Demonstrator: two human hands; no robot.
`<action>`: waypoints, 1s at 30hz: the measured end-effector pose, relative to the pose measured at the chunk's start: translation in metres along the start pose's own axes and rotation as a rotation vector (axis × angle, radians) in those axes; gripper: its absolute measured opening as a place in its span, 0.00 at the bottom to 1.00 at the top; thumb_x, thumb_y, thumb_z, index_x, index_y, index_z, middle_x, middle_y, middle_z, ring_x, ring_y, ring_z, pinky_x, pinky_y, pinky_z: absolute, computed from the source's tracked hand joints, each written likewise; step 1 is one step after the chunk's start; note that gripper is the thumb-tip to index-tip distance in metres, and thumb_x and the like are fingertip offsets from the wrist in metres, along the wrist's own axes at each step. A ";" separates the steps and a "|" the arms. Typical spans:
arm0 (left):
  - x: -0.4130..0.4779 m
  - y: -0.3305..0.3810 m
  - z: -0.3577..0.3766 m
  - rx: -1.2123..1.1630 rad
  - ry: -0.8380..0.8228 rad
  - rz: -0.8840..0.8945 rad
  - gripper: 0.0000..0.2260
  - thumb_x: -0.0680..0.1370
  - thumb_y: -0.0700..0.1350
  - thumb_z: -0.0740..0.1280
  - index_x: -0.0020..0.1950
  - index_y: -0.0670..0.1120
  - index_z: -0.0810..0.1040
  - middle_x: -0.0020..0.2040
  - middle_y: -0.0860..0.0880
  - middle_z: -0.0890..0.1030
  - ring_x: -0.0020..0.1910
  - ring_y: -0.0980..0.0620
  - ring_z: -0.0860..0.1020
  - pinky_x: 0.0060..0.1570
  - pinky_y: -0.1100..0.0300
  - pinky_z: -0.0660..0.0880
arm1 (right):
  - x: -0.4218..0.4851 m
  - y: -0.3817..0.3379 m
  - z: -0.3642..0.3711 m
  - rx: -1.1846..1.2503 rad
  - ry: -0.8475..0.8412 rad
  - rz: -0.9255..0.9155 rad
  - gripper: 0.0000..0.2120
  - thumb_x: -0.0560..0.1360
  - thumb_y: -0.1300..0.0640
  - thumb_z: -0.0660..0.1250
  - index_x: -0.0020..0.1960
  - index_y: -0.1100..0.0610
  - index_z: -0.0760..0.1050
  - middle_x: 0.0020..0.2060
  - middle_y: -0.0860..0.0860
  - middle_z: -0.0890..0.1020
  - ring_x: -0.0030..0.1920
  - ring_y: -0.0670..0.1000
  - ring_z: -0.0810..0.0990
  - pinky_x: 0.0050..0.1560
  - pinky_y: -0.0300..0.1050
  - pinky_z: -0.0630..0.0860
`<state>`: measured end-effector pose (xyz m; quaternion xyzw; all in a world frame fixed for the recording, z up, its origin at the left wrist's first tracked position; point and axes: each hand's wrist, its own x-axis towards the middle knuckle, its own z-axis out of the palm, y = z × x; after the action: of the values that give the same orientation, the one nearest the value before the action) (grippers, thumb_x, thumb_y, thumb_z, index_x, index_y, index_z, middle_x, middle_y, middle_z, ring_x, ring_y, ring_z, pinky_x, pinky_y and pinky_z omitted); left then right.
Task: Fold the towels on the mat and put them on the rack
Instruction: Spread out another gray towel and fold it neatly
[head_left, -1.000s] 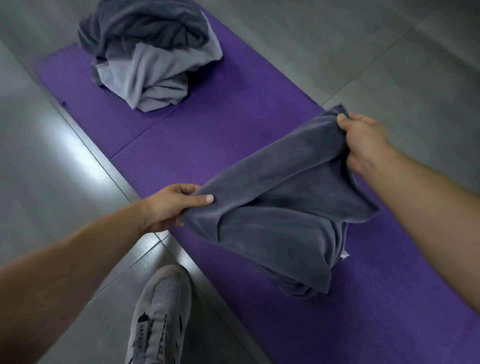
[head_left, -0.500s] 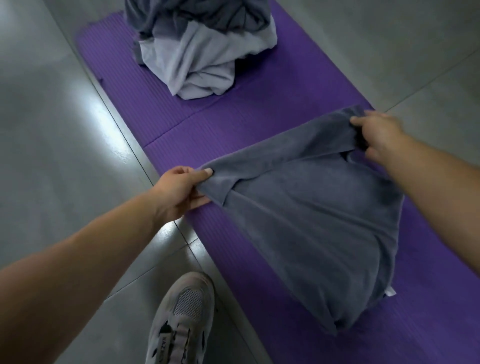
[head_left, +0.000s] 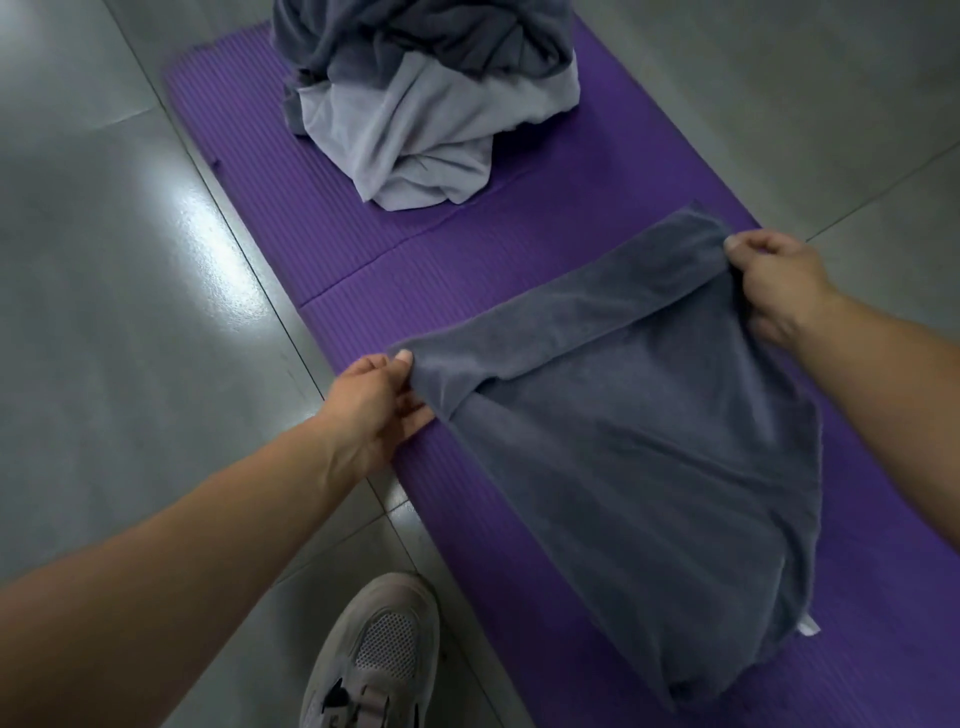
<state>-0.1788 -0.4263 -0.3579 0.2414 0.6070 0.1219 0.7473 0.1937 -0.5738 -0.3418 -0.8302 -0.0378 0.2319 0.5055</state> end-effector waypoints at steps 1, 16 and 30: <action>0.003 0.007 0.002 -0.023 0.031 0.083 0.07 0.83 0.43 0.65 0.46 0.48 0.73 0.36 0.49 0.82 0.31 0.54 0.82 0.34 0.56 0.81 | 0.007 -0.006 0.001 0.035 -0.019 -0.011 0.07 0.77 0.56 0.71 0.41 0.50 0.79 0.39 0.48 0.82 0.41 0.47 0.80 0.50 0.46 0.80; 0.020 0.046 0.030 1.157 0.350 0.612 0.22 0.75 0.51 0.73 0.67 0.51 0.72 0.71 0.44 0.66 0.70 0.42 0.67 0.71 0.46 0.64 | 0.046 0.005 0.030 -0.509 0.028 -0.066 0.26 0.69 0.37 0.74 0.62 0.50 0.78 0.56 0.51 0.81 0.55 0.54 0.80 0.63 0.49 0.77; -0.030 -0.057 0.202 1.834 -0.615 1.064 0.11 0.80 0.48 0.61 0.60 0.49 0.78 0.59 0.46 0.80 0.57 0.42 0.78 0.55 0.53 0.74 | -0.093 0.099 -0.122 -0.469 -0.156 0.248 0.11 0.74 0.48 0.75 0.44 0.56 0.82 0.37 0.53 0.85 0.41 0.53 0.82 0.45 0.47 0.79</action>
<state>0.0032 -0.5329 -0.3317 0.9545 0.0740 -0.1339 0.2560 0.1461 -0.7498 -0.3482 -0.9024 -0.0275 0.3403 0.2629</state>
